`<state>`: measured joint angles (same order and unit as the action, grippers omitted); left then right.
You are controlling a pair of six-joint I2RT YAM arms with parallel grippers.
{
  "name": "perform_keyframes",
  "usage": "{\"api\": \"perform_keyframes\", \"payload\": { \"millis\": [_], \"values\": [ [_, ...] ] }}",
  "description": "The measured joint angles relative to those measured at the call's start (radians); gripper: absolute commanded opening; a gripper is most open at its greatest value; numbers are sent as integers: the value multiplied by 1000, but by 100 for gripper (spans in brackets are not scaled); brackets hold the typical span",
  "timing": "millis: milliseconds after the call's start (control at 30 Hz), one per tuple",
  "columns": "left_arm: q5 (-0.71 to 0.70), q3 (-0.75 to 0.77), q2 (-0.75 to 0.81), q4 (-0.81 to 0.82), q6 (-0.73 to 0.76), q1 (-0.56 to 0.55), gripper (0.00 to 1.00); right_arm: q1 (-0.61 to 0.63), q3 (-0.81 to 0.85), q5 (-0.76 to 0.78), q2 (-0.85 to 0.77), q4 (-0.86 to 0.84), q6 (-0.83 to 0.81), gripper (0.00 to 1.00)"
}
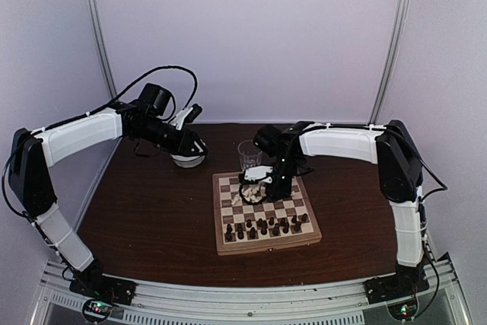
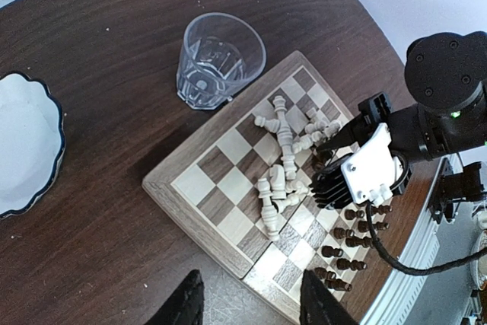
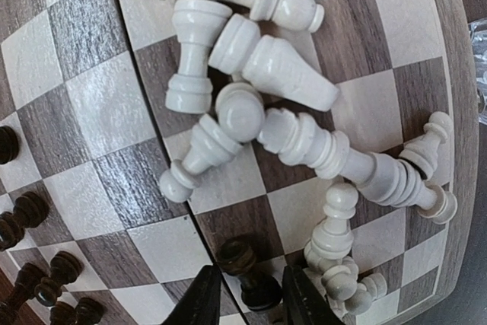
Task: Set up the chess pieces on the board
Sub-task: Pick up the rook, then pass from the right arm to the left
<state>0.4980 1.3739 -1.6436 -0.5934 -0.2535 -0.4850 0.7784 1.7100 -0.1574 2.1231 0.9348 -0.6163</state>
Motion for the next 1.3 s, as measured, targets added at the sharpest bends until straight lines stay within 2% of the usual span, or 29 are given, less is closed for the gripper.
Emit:
{"api": "perform_keyframes", "payload": {
  "millis": [367,467,633,900,1000,1133,1300],
  "values": [
    [16,0,0,0,-1,0,44,0,-20,-22,0,10,-16,32],
    [19,0,0,0,-3,0,44,0,-21,-26,0,10,-16,28],
    [23,0,0,1,-5,0,44,0,-21,-34,0,11,-11,15],
    [58,-21,0,42,-27,0,43,0,-29,-51,-19,14,-1,14],
    [85,-48,1,81,-52,-2,44,0,-49,-70,-87,16,11,14],
    [132,-95,19,158,-101,-19,44,-3,-98,-130,-275,-2,22,14],
    [149,-129,53,283,-176,-128,46,-13,-186,-242,-505,-51,27,14]
  ]
}}
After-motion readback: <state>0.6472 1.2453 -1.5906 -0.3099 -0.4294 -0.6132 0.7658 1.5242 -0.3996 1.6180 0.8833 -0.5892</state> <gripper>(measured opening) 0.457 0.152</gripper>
